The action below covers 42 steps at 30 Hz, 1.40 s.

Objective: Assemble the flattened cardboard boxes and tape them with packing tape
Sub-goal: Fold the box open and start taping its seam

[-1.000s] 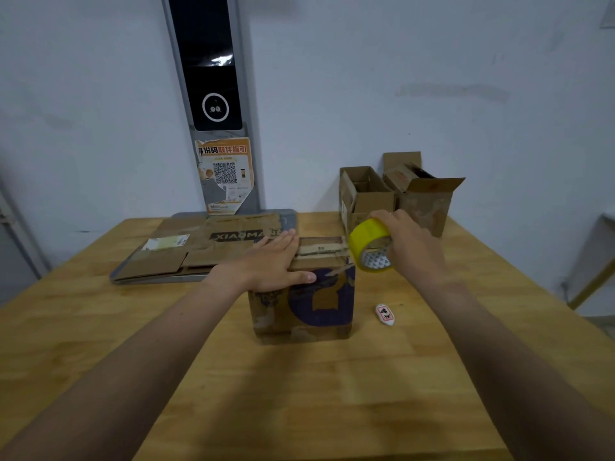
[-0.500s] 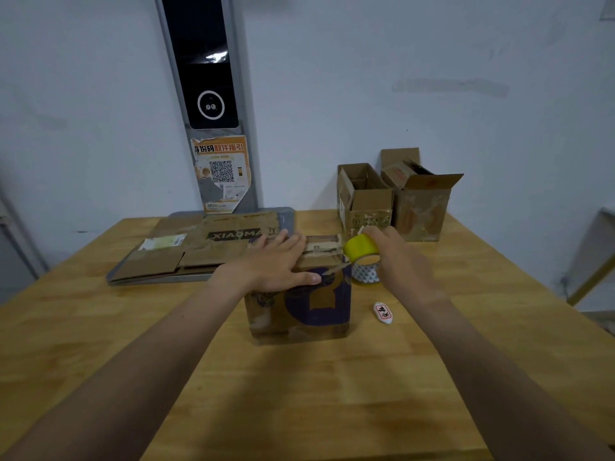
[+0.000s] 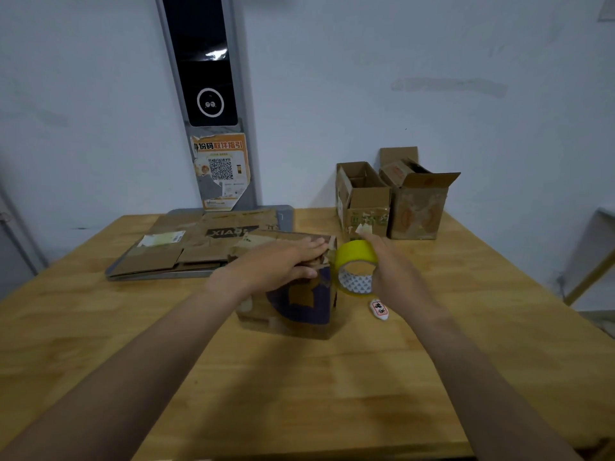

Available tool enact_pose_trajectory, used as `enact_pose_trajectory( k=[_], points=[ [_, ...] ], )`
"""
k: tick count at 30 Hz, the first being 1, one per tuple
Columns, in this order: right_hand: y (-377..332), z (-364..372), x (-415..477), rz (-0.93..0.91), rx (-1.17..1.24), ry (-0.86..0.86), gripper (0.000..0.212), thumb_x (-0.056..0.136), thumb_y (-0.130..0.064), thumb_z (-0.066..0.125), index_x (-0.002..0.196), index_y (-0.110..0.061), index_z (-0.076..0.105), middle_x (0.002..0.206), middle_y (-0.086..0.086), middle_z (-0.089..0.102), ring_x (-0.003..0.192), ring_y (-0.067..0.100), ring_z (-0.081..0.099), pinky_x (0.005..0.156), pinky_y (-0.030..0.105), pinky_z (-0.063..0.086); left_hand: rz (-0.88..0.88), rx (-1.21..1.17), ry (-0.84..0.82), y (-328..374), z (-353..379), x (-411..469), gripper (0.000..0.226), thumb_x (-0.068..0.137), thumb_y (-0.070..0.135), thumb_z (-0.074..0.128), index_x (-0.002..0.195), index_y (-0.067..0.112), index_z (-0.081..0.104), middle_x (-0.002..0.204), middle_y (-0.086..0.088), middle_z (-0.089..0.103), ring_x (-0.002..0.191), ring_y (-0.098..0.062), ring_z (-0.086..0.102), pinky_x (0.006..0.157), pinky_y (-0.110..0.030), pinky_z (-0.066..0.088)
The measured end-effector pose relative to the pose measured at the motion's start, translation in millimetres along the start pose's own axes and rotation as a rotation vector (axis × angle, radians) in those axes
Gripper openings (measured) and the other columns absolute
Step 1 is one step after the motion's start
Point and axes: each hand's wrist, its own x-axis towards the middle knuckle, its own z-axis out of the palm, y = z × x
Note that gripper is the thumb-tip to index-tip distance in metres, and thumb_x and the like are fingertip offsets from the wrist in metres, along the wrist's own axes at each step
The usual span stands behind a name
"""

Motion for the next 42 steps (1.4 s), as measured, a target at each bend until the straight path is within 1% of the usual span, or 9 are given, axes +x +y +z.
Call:
enact_pose_trajectory(
  k=[4, 7, 13, 21, 26, 30, 34, 39, 42],
  points=[
    [-20, 3, -38, -0.091, 0.065, -0.035, 0.09, 0.093, -0.003, 0.059, 0.152, -0.056, 0.016, 0.123, -0.01, 0.041, 0.077, 0.009, 0.051, 0.054, 0.026, 0.041, -0.044, -0.036, 0.015, -6, 1, -19, 0.06, 0.107, 0.027, 0.052, 0.158, 0.046, 0.027, 0.166, 0.027, 0.016, 0.155, -0.001, 0.009, 0.126, -0.054, 0.012],
    [-30, -2, -61, -0.097, 0.197, -0.044, 0.078, 0.094, -0.037, 0.071, 0.15, -0.059, 0.021, 0.122, -0.02, 0.043, 0.102, 0.01, 0.055, 0.077, 0.036, 0.053, -0.075, -0.144, 0.062, -7, 8, -32, 0.049, 0.11, 0.032, 0.044, 0.152, 0.055, 0.033, 0.165, 0.029, 0.018, 0.157, -0.006, 0.002, 0.122, -0.067, 0.006],
    [-40, -7, -85, -0.051, 0.298, -0.059, 0.086, 0.078, -0.071, 0.071, 0.152, -0.053, 0.03, 0.129, -0.018, 0.049, 0.116, 0.005, 0.05, 0.09, 0.033, 0.05, -0.011, -0.488, 0.273, 14, 21, -31, 0.03, 0.105, 0.035, 0.055, 0.134, 0.043, 0.063, 0.156, 0.015, 0.045, 0.155, -0.006, 0.016, 0.125, -0.048, 0.022],
    [-50, -17, -60, -0.12, 0.277, -0.204, 0.059, 0.099, -0.051, 0.056, 0.154, -0.042, 0.037, 0.104, -0.014, 0.054, 0.088, 0.003, 0.052, 0.074, 0.026, 0.047, 0.009, -0.577, 0.285, 0, 27, -8, 0.042, 0.108, 0.007, 0.045, 0.133, 0.035, 0.064, 0.15, 0.019, 0.048, 0.153, 0.002, 0.02, 0.126, -0.04, 0.024],
    [-59, -42, -8, -0.246, 0.19, -0.176, 0.031, 0.103, -0.04, 0.055, 0.126, -0.029, 0.071, 0.094, -0.007, 0.057, 0.082, 0.004, 0.051, 0.071, 0.027, 0.042, 0.012, -0.567, 0.296, -18, 29, 0, 0.042, 0.109, 0.007, 0.042, 0.135, 0.032, 0.064, 0.157, 0.014, 0.044, 0.153, 0.001, 0.019, 0.125, -0.031, 0.021],
    [-54, -42, 41, -0.296, 0.212, 0.011, 0.026, 0.105, -0.023, 0.055, 0.118, -0.015, 0.076, 0.114, -0.002, 0.071, 0.107, 0.013, 0.058, 0.093, 0.03, 0.045, 0.041, -0.586, 0.316, -32, 26, 8, 0.044, 0.107, 0.004, 0.046, 0.13, 0.038, 0.063, 0.156, 0.013, 0.043, 0.15, 0.002, 0.027, 0.118, -0.017, 0.026],
    [-50, -14, 73, -0.329, 0.126, -0.233, 0.037, 0.108, -0.028, 0.047, 0.136, -0.012, 0.065, 0.146, 0.004, 0.058, 0.137, 0.013, 0.043, 0.106, 0.007, 0.022, -0.006, -0.652, 0.343, -40, 20, 15, 0.039, 0.103, 0.001, 0.054, 0.129, 0.027, 0.066, 0.145, 0.008, 0.056, 0.136, 0.007, 0.046, 0.112, -0.02, 0.041],
    [-38, 21, 74, -0.27, -0.009, -0.278, 0.049, 0.105, -0.047, 0.045, 0.148, -0.024, 0.052, 0.158, -0.01, 0.042, 0.149, 0.012, 0.032, 0.124, 0.039, 0.009, -0.374, -0.616, 0.59, -33, 16, 7, 0.007, 0.098, 0.029, 0.065, 0.091, 0.028, 0.067, 0.101, 0.007, 0.067, 0.091, -0.003, 0.064, 0.081, -0.03, 0.052],
    [-38, 26, 77, -0.276, -0.019, -0.249, 0.051, 0.104, -0.047, 0.049, 0.148, -0.023, 0.053, 0.158, -0.01, 0.044, 0.149, 0.014, 0.032, 0.125, 0.043, 0.011, -0.561, -0.884, 0.393, -5, 19, -5, 0.032, 0.095, 0.06, 0.057, 0.102, 0.03, 0.058, 0.095, 0.007, 0.071, 0.085, -0.007, 0.068, 0.072, -0.035, 0.054]
  ],
)
